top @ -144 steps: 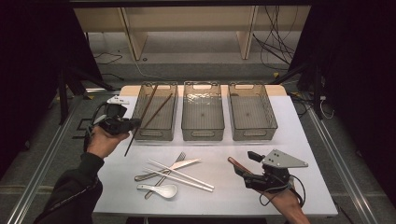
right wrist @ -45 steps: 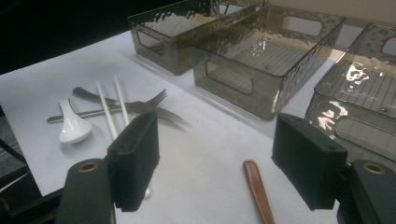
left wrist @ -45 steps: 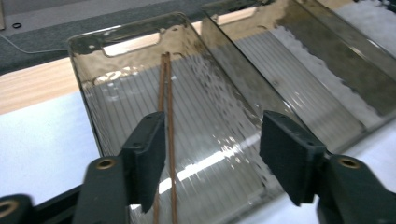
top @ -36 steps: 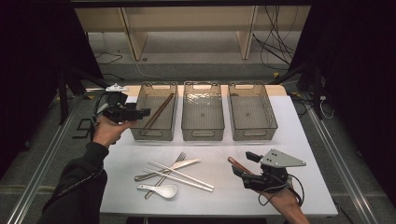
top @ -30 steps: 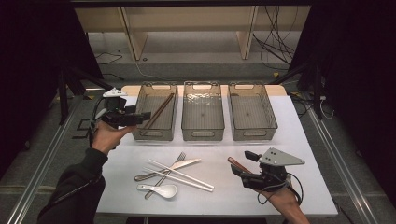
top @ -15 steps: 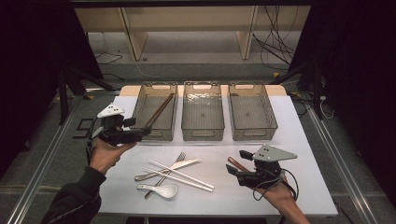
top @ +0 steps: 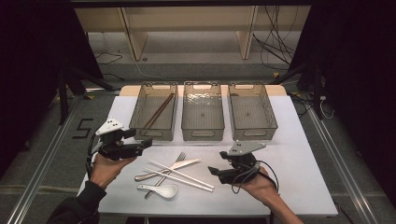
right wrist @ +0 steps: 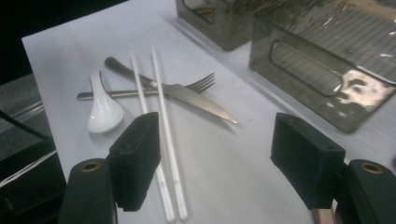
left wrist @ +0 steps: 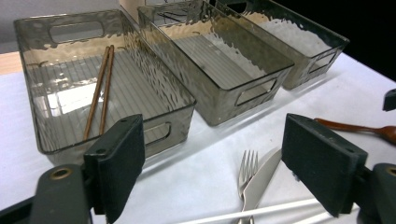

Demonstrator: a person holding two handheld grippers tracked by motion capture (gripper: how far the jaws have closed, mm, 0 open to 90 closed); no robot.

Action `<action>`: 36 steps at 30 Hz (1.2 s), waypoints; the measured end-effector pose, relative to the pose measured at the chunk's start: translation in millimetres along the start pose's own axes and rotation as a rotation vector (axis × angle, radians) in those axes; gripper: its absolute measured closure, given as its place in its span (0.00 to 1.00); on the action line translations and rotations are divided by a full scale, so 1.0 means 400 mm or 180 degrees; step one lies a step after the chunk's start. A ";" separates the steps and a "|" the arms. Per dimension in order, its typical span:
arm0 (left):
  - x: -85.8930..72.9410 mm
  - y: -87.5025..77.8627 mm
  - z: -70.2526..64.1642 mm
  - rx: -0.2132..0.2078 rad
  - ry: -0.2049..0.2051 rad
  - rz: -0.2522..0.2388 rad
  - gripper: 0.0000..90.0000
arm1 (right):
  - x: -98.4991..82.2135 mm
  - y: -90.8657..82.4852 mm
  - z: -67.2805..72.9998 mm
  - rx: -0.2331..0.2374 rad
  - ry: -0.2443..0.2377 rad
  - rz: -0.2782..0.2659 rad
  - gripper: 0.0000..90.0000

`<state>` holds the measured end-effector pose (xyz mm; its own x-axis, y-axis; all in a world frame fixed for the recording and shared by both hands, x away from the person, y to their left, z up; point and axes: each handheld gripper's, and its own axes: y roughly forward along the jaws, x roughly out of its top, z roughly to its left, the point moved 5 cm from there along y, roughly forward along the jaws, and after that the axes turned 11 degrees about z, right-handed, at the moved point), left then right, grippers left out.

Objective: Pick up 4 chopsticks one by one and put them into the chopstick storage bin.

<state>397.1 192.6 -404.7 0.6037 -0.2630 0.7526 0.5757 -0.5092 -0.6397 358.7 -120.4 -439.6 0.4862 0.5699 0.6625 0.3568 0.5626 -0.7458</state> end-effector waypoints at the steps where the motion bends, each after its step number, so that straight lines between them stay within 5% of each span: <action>1: -0.005 -0.001 -0.002 -0.0005 0.0004 0.0006 0.23 | 0.004 0.009 0.002 0.0018 -0.0025 0.0035 0.38; 22: -0.044 -0.021 -0.035 -0.0031 0.0023 -0.0130 0.20 | 0.009 0.131 0.028 0.0162 -0.0355 0.0730 0.50; 36: -0.048 -0.019 -0.040 -0.0034 0.0055 -0.0141 0.20 | -0.008 0.188 0.044 0.0258 -0.0410 0.1196 0.63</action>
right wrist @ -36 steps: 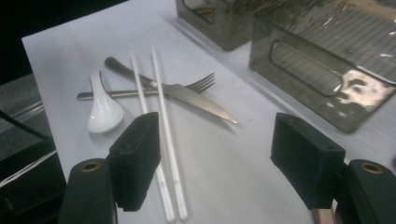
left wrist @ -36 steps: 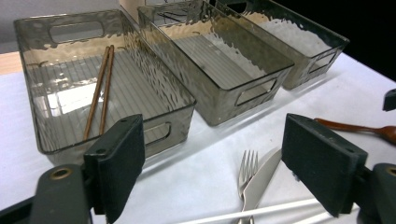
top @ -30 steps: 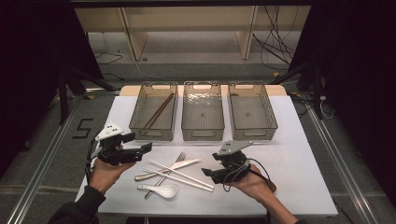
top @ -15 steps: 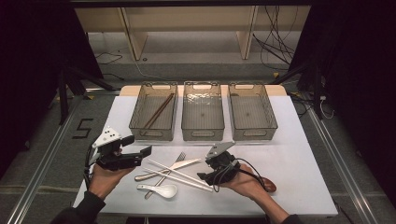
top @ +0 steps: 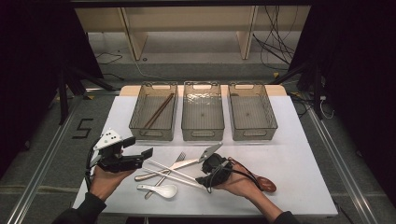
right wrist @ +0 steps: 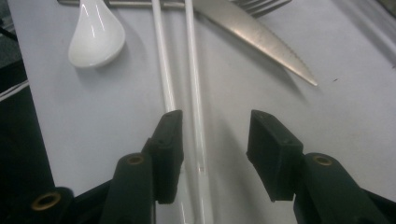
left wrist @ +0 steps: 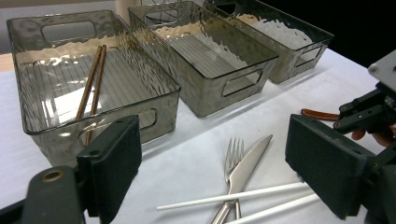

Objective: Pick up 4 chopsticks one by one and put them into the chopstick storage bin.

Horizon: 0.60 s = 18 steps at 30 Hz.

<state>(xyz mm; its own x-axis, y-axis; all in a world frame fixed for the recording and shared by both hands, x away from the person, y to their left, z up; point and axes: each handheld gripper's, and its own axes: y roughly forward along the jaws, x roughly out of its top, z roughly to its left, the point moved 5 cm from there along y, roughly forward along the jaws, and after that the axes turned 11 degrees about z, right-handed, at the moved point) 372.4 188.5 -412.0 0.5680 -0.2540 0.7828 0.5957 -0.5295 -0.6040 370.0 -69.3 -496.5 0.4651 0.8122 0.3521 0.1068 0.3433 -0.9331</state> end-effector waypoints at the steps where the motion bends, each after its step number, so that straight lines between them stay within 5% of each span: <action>1: 0.000 0.001 -0.001 -0.0001 0.0005 0.0004 0.20 | -0.001 0.002 0.001 0.0018 -0.0011 0.0033 0.63; 18: -0.005 0.007 -0.003 -0.0001 0.0060 0.0064 0.20 | -0.009 0.029 0.001 -0.0015 -0.0104 0.0295 0.75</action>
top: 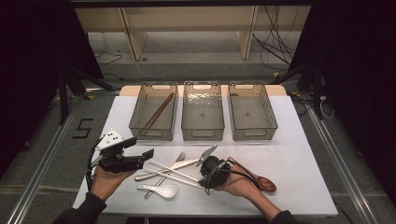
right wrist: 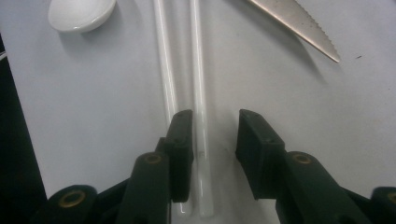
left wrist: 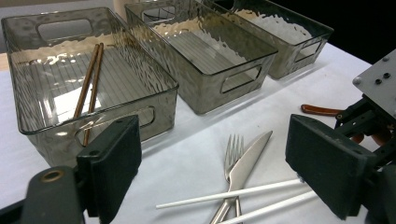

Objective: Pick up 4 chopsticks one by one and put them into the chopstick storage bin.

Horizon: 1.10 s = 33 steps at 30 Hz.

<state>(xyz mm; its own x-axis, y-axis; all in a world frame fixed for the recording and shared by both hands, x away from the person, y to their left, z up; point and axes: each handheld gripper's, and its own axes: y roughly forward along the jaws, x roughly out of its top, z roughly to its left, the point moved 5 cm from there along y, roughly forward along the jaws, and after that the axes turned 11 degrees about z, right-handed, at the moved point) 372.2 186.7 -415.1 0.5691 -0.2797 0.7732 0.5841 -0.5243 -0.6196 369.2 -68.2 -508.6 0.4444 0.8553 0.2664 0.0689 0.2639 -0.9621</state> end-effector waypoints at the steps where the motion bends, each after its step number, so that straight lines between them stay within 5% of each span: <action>1: 0.000 0.000 0.000 0.0003 0.0001 0.0004 0.20 | 0.000 0.001 0.001 0.0000 -0.0007 0.0003 0.76; 33: -0.003 0.006 -0.001 0.0002 0.0037 0.0049 0.20 | 0.001 0.008 0.005 -0.0172 -0.0138 0.0231 0.93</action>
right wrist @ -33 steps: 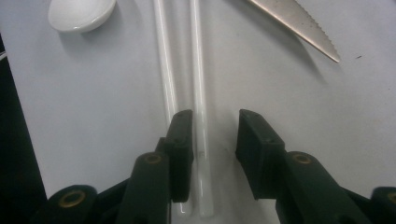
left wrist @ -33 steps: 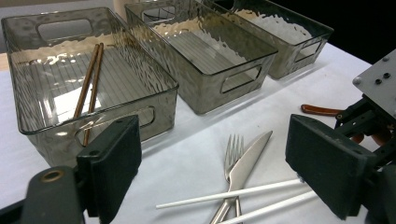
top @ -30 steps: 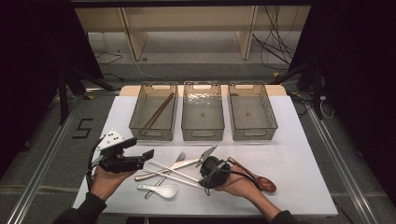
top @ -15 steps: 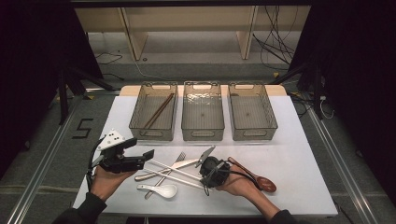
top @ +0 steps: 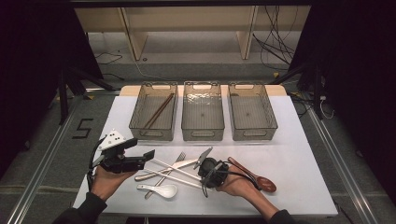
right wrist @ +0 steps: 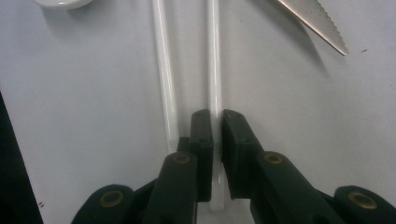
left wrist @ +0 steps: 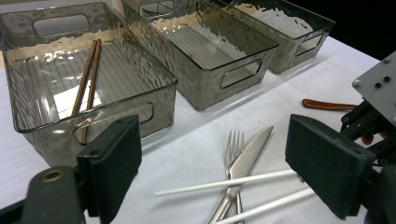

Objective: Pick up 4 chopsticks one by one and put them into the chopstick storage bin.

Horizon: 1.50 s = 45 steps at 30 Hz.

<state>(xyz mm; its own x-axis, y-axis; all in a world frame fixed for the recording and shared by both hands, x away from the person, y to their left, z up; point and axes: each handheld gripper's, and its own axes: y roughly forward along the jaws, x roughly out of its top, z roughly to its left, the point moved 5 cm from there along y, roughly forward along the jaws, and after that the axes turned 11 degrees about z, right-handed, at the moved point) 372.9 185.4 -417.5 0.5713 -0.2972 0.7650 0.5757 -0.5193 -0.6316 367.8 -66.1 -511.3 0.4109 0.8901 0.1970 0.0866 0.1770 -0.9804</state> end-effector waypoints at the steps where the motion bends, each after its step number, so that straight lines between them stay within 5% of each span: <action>1: 0.000 0.001 0.000 0.0001 -0.0012 -0.0007 0.20 | 0.001 0.001 0.000 -0.0012 -0.0021 -0.0010 0.94; 16: 0.000 0.006 -0.002 0.0004 0.0005 0.0017 0.20 | 0.010 -0.001 0.001 0.0030 0.0022 0.0121 0.94; 30: -0.006 0.009 0.011 0.0059 -0.0068 0.0097 0.21 | 0.013 -0.008 0.006 -0.0026 -0.0081 0.0041 0.95; 45: -0.031 0.067 -0.011 -0.0185 -0.0474 0.0518 0.22 | 0.016 -0.044 -0.008 -0.0002 0.0109 -0.0210 0.95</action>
<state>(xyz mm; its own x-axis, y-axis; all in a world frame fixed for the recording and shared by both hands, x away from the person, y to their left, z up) 378.8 171.8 -443.4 0.7364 -0.2615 0.6240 0.4367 -0.5208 -0.7336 371.6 -64.9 -493.0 0.4350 0.8616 0.2614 0.1153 0.2346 -0.9652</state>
